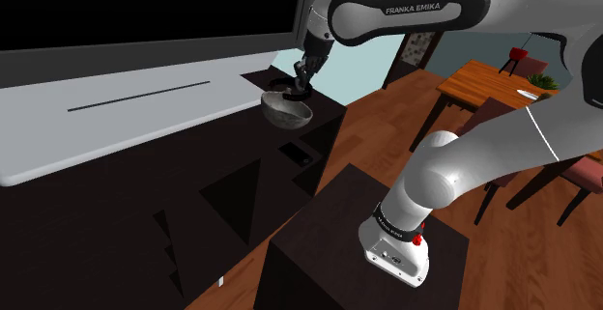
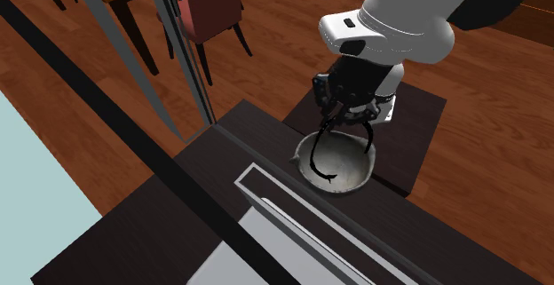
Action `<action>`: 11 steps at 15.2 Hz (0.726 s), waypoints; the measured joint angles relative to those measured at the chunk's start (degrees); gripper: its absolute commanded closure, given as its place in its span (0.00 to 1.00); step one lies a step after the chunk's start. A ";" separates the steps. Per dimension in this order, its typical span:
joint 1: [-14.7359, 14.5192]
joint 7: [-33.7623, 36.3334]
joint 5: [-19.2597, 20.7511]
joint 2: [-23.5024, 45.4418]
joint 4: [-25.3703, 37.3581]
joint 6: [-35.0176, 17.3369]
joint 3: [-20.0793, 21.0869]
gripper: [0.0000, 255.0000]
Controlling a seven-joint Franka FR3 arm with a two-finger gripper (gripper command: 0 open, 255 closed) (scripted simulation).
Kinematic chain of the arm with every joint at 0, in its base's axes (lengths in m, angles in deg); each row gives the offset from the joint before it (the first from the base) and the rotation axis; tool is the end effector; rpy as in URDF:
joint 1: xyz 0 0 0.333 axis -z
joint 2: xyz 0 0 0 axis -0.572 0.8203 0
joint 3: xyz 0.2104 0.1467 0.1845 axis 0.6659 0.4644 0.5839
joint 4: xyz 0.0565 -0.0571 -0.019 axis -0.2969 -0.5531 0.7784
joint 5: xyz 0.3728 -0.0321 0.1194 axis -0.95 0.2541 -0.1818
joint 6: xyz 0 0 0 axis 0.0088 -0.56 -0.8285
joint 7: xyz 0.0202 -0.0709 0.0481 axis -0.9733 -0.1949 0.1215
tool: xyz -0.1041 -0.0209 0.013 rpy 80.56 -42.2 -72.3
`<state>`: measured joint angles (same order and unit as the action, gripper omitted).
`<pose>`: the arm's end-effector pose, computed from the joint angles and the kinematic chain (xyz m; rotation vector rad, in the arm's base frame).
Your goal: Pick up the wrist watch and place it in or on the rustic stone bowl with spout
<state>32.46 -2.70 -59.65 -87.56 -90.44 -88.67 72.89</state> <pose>0.3935 0.0032 0.5100 2.9774 -0.0043 0.3130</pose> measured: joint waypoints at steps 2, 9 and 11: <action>0.12 0.06 0.21 0.12 -1.34 -1.47 -0.16 1.00; 0.17 0.41 0.38 0.40 -2.75 -3.17 -0.14 1.00; 0.17 0.42 0.38 0.40 -2.76 -3.19 -0.13 0.00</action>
<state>32.63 -2.29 -59.27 -87.16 -93.20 -91.86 72.76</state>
